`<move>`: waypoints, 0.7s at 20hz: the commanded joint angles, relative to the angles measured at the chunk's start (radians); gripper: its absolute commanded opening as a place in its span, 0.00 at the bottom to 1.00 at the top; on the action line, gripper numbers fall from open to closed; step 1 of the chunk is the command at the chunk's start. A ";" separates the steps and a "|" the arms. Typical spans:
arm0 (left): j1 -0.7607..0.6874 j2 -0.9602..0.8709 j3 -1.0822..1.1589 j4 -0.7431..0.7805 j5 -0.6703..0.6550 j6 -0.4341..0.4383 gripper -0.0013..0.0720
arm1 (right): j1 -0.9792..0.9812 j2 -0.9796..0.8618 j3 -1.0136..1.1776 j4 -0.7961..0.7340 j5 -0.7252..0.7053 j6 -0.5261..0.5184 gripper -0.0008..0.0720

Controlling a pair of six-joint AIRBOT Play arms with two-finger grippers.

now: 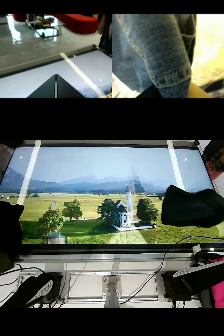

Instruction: Fold the clothes and pants, and hang the long-sleeved shirts on hangers.

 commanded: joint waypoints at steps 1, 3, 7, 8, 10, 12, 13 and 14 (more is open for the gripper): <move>0.006 0.019 0.000 0.002 -0.001 0.000 0.05 | -0.069 0.012 0.001 -0.087 0.014 0.072 0.22; 0.006 0.015 0.000 0.002 -0.002 0.000 0.05 | -0.094 0.023 0.026 -0.087 0.013 0.107 0.59; 0.006 0.015 0.000 0.001 -0.002 0.000 0.05 | -0.146 0.105 0.117 -0.062 -0.072 0.157 0.79; 0.006 0.015 0.000 0.001 -0.002 0.000 0.05 | -0.150 0.138 0.117 -0.034 -0.116 0.157 0.79; 0.006 0.015 0.000 0.001 -0.002 0.000 0.05 | -0.140 0.195 0.107 0.088 -0.162 0.141 0.72; 0.006 0.015 0.000 0.001 -0.002 0.000 0.05 | -0.115 0.244 0.070 0.388 -0.229 0.122 0.29; 0.006 0.015 0.000 0.001 -0.002 -0.001 0.05 | -0.091 0.261 0.058 0.541 -0.235 0.082 0.04; 0.006 0.015 0.000 0.001 -0.002 0.000 0.05 | -0.055 0.274 0.056 0.678 -0.240 0.026 0.04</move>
